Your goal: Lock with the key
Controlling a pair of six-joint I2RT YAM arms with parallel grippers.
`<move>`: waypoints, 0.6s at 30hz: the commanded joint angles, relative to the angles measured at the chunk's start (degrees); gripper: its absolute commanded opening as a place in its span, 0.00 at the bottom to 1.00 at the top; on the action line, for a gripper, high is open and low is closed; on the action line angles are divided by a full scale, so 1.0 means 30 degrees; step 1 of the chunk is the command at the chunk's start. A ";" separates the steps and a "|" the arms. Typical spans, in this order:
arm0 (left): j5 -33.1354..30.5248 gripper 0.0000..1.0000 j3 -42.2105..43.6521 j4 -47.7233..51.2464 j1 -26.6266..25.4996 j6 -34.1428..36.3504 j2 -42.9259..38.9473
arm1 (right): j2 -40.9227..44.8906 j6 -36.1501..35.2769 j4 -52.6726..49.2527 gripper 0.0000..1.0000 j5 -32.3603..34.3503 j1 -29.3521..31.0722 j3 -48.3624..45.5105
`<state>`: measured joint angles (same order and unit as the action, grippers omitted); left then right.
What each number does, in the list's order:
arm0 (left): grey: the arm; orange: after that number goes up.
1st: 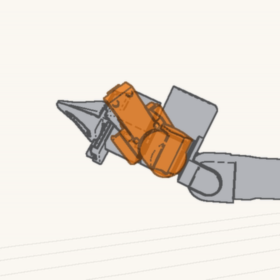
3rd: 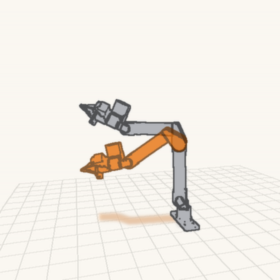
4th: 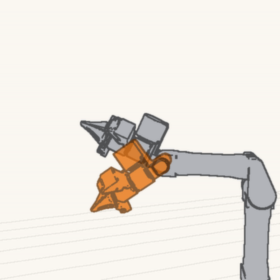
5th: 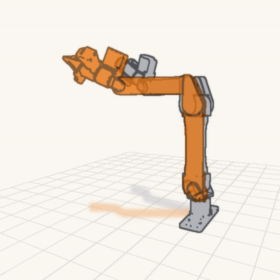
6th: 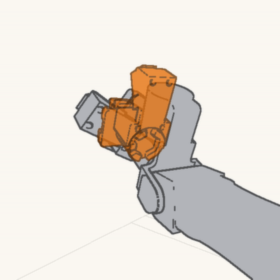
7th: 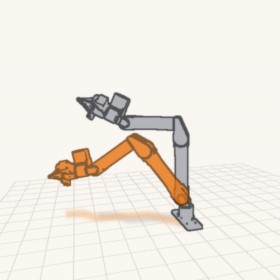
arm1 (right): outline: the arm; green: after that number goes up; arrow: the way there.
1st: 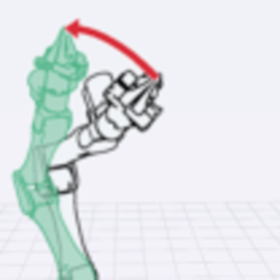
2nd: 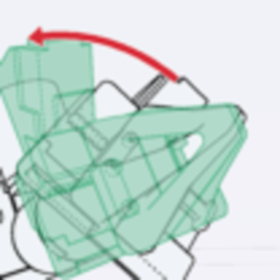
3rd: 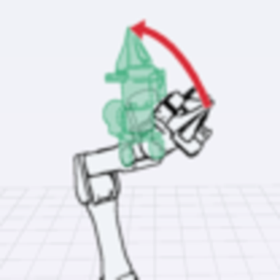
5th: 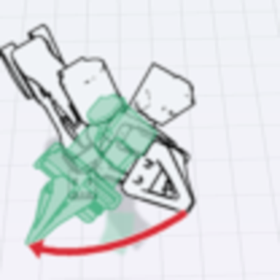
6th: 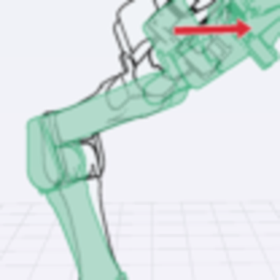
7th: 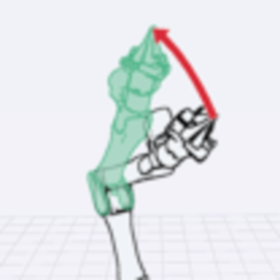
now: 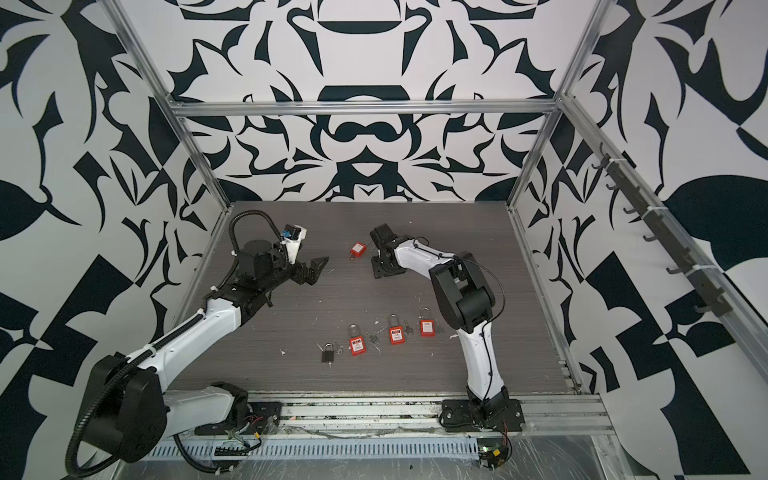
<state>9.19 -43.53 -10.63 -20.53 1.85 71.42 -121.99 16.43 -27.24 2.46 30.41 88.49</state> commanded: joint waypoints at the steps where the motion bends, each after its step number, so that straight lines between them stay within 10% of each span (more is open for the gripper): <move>1: -0.0550 0.99 -0.0908 0.0719 0.0063 -0.0638 0.0187 | 0.0236 -0.0348 -0.0465 0.51 -0.0997 -0.0323 -0.0224; 9: -0.1276 0.99 -0.0554 0.1828 -0.0038 0.0770 -0.0911 | -0.0363 -0.0281 -0.1041 0.36 -0.1977 -0.0370 -0.0142; 18: 0.0104 0.99 0.0414 0.2460 -0.0040 0.0029 -0.2773 | -0.0477 0.0941 -0.1839 0.51 -0.0567 -0.0373 0.0066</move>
<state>7.55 -43.83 -3.60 -20.58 3.60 65.25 -122.56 16.71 -29.26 -0.99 29.32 89.52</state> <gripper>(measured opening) 0.994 0.506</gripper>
